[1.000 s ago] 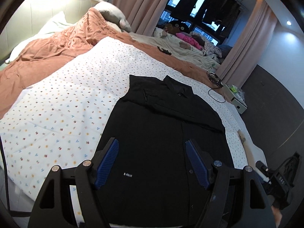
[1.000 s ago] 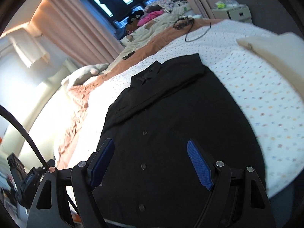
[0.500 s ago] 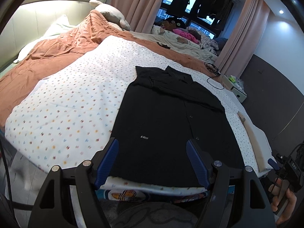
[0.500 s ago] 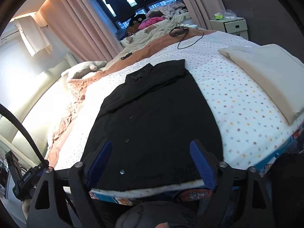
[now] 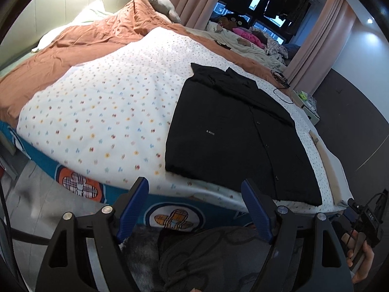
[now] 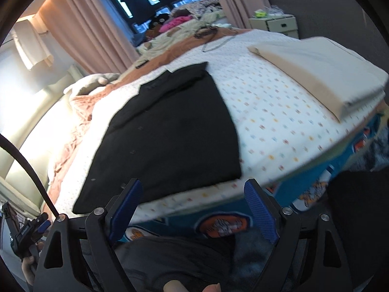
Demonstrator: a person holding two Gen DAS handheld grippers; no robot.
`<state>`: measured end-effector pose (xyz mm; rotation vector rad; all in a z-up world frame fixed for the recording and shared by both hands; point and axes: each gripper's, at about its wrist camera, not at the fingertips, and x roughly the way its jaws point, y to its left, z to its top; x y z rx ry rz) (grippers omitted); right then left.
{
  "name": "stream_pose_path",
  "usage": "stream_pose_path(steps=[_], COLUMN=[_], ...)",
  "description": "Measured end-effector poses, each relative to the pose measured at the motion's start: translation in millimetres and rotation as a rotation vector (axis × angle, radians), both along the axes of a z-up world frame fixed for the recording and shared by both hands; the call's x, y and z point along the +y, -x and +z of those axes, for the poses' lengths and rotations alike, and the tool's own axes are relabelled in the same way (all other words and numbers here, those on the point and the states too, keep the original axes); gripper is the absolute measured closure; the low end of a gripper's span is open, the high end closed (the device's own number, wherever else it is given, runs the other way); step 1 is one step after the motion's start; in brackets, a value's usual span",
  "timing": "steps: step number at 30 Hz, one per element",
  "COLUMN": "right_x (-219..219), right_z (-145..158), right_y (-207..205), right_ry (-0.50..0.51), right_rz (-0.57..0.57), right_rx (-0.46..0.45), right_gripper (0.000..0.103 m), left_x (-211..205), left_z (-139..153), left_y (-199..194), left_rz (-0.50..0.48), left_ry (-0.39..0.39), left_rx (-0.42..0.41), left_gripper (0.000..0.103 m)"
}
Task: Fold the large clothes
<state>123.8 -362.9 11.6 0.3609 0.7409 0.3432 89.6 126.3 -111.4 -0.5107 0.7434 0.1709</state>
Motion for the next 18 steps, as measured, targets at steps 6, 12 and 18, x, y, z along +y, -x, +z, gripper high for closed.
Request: stream_pose_path(steps=[6,12,18], right_x=[-19,-26,-15], right_z=[-11,-38,-61], right_y=[-10,-38,-69], right_ry=[-0.128,-0.191,-0.215], right_rz=[0.010,-0.018,-0.030], right_rx=[0.040,0.086,0.132], right_gripper=[0.018,0.018,0.024], left_x=[-1,9,25], left_z=[-6,-21,-49], left_y=[2,-17,-46], left_rz=[-0.010,-0.012,0.007], left_ry=[0.018,0.075,0.169], left_rx=[-0.005,0.006,0.044], left_gripper=[0.024,0.024,0.026])
